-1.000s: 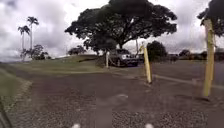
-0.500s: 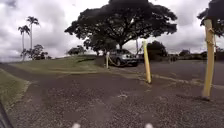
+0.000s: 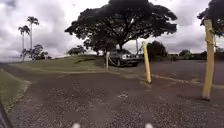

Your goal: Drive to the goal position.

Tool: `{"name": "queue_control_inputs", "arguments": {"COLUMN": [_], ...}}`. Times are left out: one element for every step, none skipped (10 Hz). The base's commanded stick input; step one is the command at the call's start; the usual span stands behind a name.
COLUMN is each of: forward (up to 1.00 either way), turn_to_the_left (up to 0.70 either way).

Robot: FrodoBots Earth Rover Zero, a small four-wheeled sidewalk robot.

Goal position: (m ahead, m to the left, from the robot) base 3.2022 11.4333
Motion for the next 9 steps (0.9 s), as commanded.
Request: {"name": "queue_control_inputs", "arguments": {"forward": [0.0, 0.0, 0.0, 0.0, 0.0, 0.0, 0.0, 0.0, 0.0], "turn_to_the_left": [0.7, 0.7, 0.7, 0.7, 0.7, 0.7, 0.7, 0.4, 0.01]}}
